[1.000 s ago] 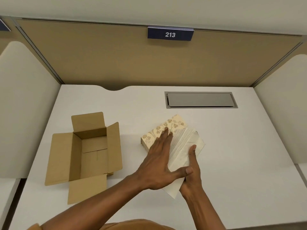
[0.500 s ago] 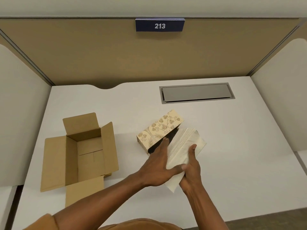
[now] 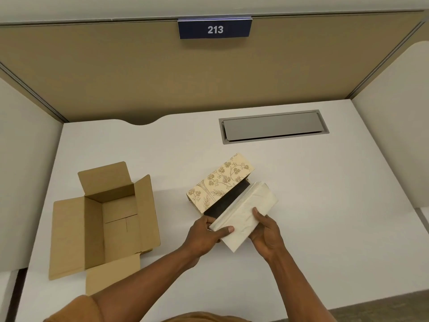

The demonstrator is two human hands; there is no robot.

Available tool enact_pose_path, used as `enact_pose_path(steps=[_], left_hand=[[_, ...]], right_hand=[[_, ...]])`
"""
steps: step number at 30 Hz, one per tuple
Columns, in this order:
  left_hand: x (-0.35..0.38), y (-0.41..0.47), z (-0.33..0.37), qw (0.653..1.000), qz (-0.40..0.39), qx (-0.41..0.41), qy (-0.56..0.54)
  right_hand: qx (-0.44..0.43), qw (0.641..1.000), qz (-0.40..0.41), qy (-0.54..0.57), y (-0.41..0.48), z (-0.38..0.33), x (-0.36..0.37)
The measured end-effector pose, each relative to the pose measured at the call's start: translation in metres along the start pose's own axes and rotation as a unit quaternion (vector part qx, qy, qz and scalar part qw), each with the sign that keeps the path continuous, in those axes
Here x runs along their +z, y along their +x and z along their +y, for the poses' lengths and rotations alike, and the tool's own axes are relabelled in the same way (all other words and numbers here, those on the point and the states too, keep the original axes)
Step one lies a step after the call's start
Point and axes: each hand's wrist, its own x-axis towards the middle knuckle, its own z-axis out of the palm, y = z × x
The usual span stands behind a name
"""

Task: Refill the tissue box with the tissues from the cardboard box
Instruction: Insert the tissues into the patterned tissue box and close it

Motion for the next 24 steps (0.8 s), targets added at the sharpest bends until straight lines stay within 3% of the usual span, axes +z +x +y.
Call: enact_pose_path(steps=[4, 8, 11, 17, 21, 24], left_hand=[[-0.004, 0.002, 0.006, 0.995, 0.02, -0.026, 0.096], [-0.008, -0.001, 0.015, 0.966, 0.029, -0.026, 0.256], [-0.008, -0.011, 0.029, 0.936, 0.053, 0.032, 0.348], [-0.013, -0.005, 0.063, 0.856, 0.162, 0.238, 0.43], [-0.021, 0.015, 0.073, 0.811, 0.169, 0.282, 0.484], [-0.025, 0.028, 0.074, 0.787, 0.165, 0.271, 0.53]], right_hand=[[0.004, 0.999, 0.026, -0.018, 0.018, -0.001, 0.002], [0.018, 0.999, 0.047, -0.013, 0.035, -0.001, 0.006], [0.018, 0.998, 0.055, -0.004, 0.044, -0.002, 0.013], [0.017, 0.997, 0.068, -0.014, 0.055, 0.003, 0.022], [0.012, 0.997, 0.078, -0.016, 0.058, 0.005, 0.024], [0.002, 0.996, 0.09, -0.026, 0.058, 0.007, 0.027]])
